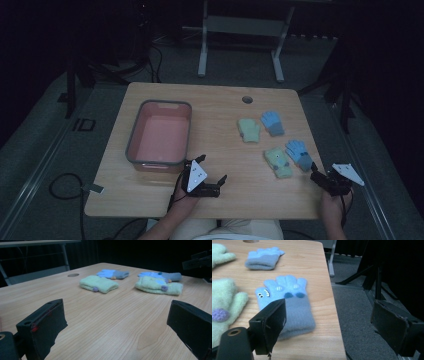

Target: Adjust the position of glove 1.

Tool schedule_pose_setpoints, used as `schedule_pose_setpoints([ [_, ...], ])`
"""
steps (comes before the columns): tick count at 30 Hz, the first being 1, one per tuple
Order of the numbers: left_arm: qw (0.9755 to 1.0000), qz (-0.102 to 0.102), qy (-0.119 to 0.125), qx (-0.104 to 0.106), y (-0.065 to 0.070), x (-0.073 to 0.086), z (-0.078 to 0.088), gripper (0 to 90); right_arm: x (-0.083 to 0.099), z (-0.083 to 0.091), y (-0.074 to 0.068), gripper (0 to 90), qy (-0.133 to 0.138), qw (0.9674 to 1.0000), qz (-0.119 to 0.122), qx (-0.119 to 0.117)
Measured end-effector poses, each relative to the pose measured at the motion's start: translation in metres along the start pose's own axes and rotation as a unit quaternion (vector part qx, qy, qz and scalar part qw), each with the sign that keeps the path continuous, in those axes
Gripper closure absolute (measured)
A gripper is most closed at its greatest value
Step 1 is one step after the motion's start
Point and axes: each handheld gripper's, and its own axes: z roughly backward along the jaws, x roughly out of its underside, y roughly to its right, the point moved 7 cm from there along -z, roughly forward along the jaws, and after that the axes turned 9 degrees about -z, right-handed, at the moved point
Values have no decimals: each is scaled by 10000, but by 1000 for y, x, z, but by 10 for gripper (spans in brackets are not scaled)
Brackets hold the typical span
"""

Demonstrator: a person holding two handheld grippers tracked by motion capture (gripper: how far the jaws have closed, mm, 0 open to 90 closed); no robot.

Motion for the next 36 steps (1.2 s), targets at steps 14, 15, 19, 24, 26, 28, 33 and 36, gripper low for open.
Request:
schedule_pose_setpoints([
  [14,10000,-5,-10,8,0,0,0,16,-2,-2,4,116,-723,9971,-181,-152],
  [15,10000,-5,-10,8,0,0,0,16,-2,-2,4,116,-723,9971,-181,-152],
  [19,9999,72,-29,63,-1,0,-1,16,-21,8,7,115,-619,9973,-392,-59],
  [24,9998,-154,-14,97,4,-1,-1,16,-42,18,8,146,-347,9987,-363,86],
  [26,9997,-199,-8,103,6,-1,-1,16,-46,18,8,151,-449,9981,-415,54],
  [28,9998,-170,-11,103,5,-1,-1,16,-49,20,7,150,-495,9977,-464,99],
  [33,9998,-167,-22,86,5,-1,-1,16,-57,21,-1,125,-606,9974,-384,-67],
  [36,9998,-173,-25,99,5,-1,-1,16,-63,20,-8,107,-499,9978,-438,-83],
])
